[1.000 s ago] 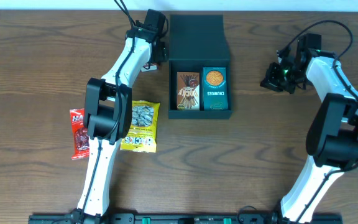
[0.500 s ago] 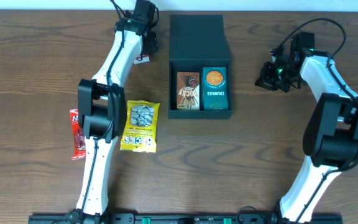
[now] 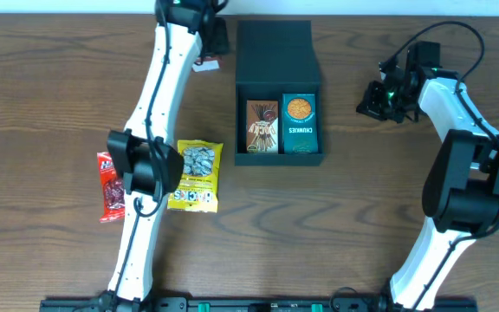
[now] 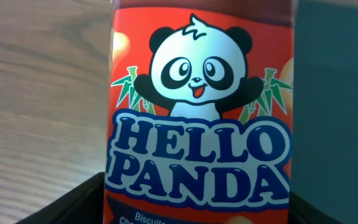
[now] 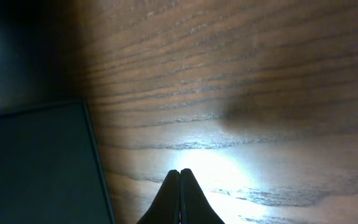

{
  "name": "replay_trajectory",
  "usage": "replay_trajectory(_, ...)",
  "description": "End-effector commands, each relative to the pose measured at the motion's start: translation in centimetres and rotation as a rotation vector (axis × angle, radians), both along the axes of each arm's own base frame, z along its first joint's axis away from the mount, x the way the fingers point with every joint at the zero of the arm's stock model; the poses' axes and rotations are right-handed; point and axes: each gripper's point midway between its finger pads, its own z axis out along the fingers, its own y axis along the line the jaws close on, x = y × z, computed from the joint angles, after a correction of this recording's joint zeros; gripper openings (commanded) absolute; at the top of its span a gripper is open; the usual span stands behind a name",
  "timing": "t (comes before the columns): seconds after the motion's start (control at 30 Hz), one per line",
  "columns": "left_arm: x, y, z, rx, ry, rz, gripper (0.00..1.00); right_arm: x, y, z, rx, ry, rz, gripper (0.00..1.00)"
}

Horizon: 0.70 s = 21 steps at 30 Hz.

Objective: Pack container
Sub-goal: 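Grasp the Hello Panda box and lift it toward the black box, then lower the Hello Panda box into the black box and release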

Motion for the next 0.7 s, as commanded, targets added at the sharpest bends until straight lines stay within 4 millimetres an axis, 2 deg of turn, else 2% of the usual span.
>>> replay_trajectory(0.0,-1.0,-2.9,0.2,-0.036,0.015,-0.059,0.69,0.1,0.4,0.1,0.012,-0.003,0.005,0.02)
replay_trajectory(0.13,-3.2,-7.3,0.4,-0.111,0.059,-0.148,0.68,0.1,0.4,0.1,0.008,-0.007,0.014,0.01)
replay_trajectory(0.37,-8.0,-13.0,-0.2,-0.103,0.14,-0.216,0.68,0.1,0.0,0.1,0.006,-0.01,0.013,0.02)
replay_trajectory(0.47,-9.8,-15.0,-0.4,-0.105,0.167,-0.223,0.68,0.0,-0.5,0.1,0.006,-0.008,0.001,0.02)
replay_trajectory(0.67,-13.2,-17.0,-1.1,-0.064,0.228,-0.246,0.67,-0.2,-1.7,0.0,0.005,-0.002,-0.015,0.02)
